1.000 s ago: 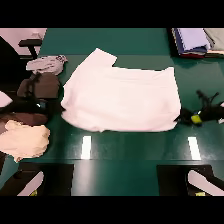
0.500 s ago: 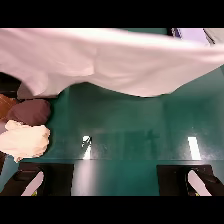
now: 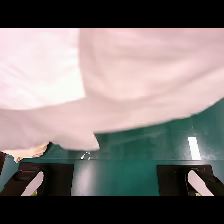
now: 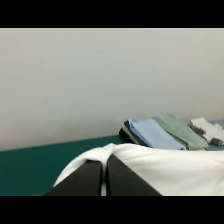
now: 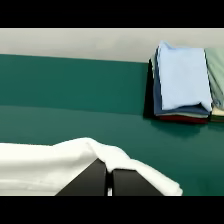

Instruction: Fold the shirts.

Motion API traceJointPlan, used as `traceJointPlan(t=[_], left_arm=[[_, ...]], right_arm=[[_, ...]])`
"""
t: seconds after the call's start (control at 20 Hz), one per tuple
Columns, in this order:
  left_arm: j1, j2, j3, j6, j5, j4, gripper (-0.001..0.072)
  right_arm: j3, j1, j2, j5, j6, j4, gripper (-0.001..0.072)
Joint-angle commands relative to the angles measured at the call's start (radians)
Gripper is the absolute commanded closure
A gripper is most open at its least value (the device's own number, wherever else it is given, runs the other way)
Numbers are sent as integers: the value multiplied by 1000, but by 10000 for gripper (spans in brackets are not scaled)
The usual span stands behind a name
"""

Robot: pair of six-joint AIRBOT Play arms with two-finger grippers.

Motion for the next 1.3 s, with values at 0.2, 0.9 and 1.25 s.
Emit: traceJointPlan(t=[0.2,0.9,1.25], left_arm=[[1,-239,-352,6,-129,4,684],[3,-789,-549,214,289,-63,683],[1,-790,-644,214,126,53,684]], right_arm=[[-261,90,-261,71,44,-23,700],[-175,115,-836,-154,35,-13,700],[-422,117,-758,-203,0,-21,700]])
